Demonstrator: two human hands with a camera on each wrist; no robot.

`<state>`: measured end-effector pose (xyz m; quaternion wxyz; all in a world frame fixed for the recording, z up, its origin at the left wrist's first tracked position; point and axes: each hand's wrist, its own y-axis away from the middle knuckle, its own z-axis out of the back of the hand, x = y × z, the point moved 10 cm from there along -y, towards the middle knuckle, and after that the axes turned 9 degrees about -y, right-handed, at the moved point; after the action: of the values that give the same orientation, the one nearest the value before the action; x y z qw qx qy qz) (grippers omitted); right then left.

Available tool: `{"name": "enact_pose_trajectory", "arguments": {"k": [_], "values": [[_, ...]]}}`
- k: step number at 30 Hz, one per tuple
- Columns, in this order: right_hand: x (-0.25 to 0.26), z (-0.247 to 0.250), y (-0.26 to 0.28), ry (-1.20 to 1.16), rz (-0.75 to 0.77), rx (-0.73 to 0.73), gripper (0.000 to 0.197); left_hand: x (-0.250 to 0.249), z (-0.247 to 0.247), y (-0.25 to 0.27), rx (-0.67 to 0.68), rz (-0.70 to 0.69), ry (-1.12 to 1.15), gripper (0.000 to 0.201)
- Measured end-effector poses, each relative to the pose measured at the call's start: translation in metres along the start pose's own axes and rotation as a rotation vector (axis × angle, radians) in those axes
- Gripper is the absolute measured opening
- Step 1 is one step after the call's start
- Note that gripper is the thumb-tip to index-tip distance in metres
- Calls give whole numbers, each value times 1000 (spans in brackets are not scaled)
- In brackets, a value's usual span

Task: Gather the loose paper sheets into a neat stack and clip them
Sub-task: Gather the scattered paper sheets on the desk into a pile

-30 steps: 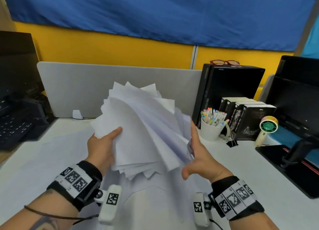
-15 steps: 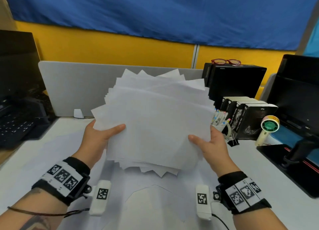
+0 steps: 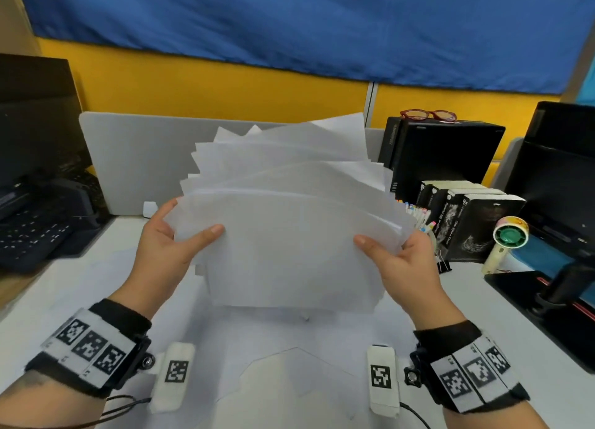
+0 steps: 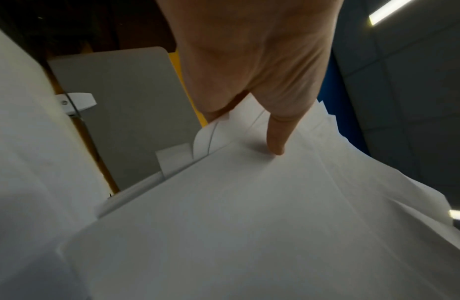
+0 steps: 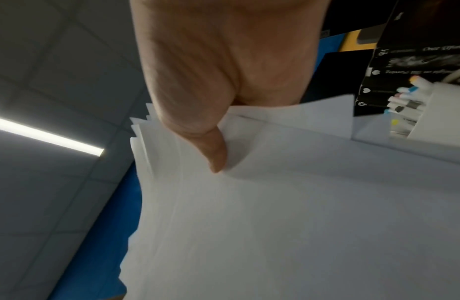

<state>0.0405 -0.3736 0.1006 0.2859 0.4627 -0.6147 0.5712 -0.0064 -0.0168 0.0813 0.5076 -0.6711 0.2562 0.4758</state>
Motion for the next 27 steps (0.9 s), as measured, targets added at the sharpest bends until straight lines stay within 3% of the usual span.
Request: {"name": "enact_pose_trajectory", "arguments": {"k": [3, 8, 10, 14, 20, 24, 27], "values": [[-10, 0, 9, -21, -11, -2, 26, 7, -2, 10, 20, 6, -1, 55], [-74, 18, 27, -41, -227, -61, 41, 77, 3, 31, 126, 251, 16, 88], [-81, 22, 26, -64, -251, -106, 40, 86, 2, 36, 120, 282, -4, 94], [-62, 18, 17, -76, -176, -125, 18, 56, -2, 29, 26, 189, 45, 62], [-67, 23, 16, -71, -223, -83, 59, 32, -7, 19, 120, 97, 4, 68], [-68, 27, 11, -86, -231, -75, 66, 13, 5, 2, 98, 24, -74, 81], [-67, 23, 8, -81, -244, -46, 77, -4, -10, -4, 232, -4, -224, 72]]}}
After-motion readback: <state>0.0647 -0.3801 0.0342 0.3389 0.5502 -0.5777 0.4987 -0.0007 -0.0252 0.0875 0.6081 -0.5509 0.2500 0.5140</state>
